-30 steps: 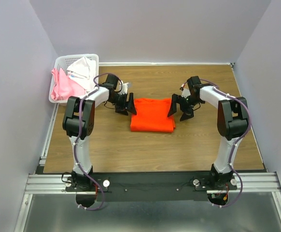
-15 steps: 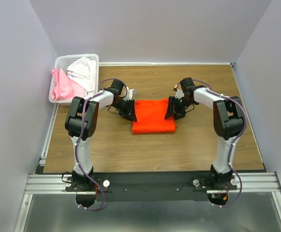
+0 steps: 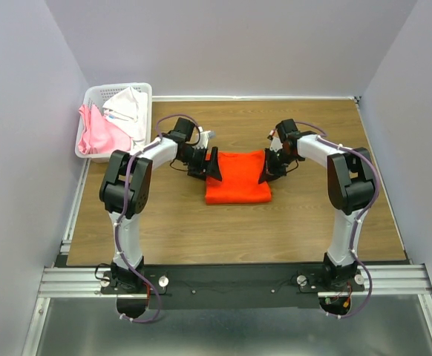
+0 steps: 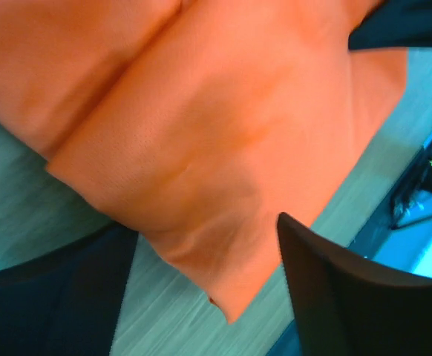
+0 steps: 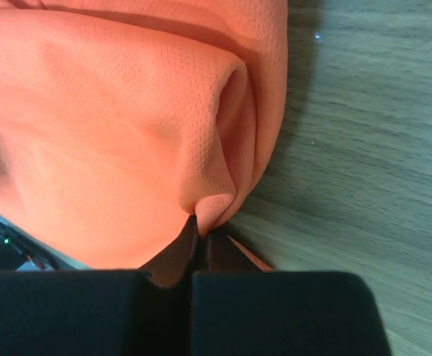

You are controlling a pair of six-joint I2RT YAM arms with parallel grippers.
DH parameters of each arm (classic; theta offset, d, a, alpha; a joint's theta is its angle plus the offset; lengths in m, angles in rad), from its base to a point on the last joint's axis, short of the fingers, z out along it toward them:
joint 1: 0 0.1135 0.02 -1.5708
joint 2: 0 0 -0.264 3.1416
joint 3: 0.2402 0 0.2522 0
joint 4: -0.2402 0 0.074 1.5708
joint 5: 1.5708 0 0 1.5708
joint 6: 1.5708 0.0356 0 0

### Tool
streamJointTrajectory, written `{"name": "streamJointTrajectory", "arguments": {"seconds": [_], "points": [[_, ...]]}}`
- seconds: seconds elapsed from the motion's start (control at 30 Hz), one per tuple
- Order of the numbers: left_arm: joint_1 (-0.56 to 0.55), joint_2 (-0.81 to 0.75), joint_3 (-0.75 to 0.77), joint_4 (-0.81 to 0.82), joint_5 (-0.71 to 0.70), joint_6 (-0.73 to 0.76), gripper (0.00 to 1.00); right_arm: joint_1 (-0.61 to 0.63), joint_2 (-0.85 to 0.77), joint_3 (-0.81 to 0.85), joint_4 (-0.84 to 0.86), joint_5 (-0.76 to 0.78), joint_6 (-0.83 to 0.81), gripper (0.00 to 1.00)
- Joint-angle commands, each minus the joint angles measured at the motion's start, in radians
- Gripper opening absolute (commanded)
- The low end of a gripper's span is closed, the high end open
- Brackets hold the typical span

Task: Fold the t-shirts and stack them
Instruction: Neatly place the folded tshirt to the corner

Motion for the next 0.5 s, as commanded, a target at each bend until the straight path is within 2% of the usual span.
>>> {"name": "streamJointTrajectory", "arguments": {"seconds": [0.0, 0.27, 0.47], "points": [[0.004, -0.044, 0.044, 0.065, -0.120, -0.012, 0.88, 0.005, -0.032, 0.027, 0.008, 0.102, 0.013, 0.00], [0.015, -0.091, 0.090, 0.090, -0.200, -0.042, 0.97, -0.039, -0.005, 0.109, -0.034, 0.268, 0.002, 0.00], [0.024, -0.137, 0.107, 0.127, -0.253, -0.058, 0.97, -0.125, 0.051, 0.215, -0.057, 0.323, -0.018, 0.00]]}}
